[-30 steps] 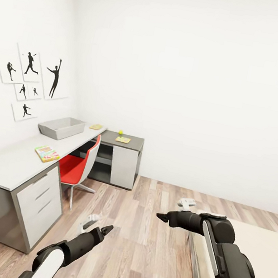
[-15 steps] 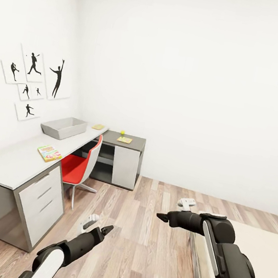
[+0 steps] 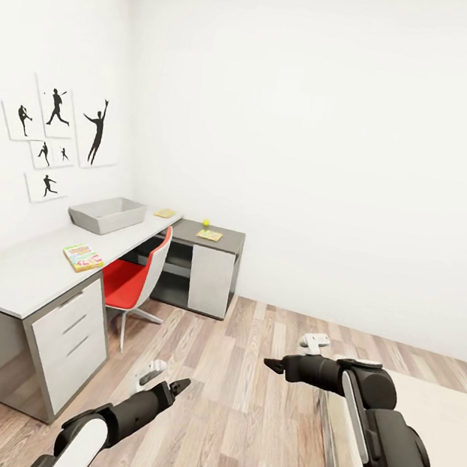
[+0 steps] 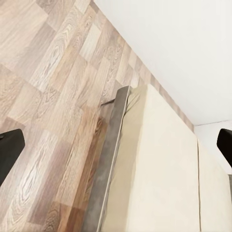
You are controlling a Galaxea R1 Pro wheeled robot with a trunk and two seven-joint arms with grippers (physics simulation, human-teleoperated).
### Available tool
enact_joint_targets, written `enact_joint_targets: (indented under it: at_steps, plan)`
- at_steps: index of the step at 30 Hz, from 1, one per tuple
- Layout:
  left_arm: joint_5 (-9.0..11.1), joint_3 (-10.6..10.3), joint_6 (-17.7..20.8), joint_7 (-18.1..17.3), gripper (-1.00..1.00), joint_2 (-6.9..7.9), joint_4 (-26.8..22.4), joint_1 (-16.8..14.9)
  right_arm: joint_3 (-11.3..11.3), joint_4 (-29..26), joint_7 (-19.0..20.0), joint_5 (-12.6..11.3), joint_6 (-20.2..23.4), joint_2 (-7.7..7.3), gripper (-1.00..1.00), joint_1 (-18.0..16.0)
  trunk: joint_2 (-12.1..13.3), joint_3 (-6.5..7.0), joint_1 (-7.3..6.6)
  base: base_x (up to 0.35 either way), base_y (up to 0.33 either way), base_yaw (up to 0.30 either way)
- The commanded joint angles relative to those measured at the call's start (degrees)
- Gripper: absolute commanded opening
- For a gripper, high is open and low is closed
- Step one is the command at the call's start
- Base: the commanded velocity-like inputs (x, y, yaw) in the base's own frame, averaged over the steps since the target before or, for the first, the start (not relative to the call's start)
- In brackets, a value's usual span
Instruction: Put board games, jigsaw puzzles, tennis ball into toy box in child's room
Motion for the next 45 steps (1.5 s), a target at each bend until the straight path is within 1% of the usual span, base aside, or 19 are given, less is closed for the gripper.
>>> enact_joint_targets:
  at_steps: [1, 17, 28, 45]
  plan:
    - [0.6, -0.01, 0.16, 0.53, 1.0, -0.01, -0.07, -0.01, 0.05, -0.04, 0.35, 0.29, 0.18, -0.11, 1.0, -0.02, -0.05, -0.03, 0.02, 0.0, -0.001, 0.001]
    - [0.53, 0.0, 0.12, 0.54, 1.0, -0.01, -0.07, 0.01, 0.03, -0.04, 0.51, 0.11, 0.18, -0.2, 1.0, 0.03, -0.05, -0.03, 0.02, 0.0, 0.0, 0.0]
    - [0.51, -0.01, 0.09, 0.55, 1.0, 0.0, -0.07, 0.02, -0.14, -0.09, 0.28, 0.25, 0.18, 0.2, 1.0, 0.0, -0.05, -0.02, 0.02, 0.0, 0.0, -0.013]
    - [0.5, -0.08, -0.72, 0.5, 1.0, 0.07, 0.0, 0.02, -0.36, -0.12, 0.19, 0.31, 0.18, 0.31, 1.0, -0.01, -0.05, 0.22, 0.02, 0.0, 0.0, -0.149]
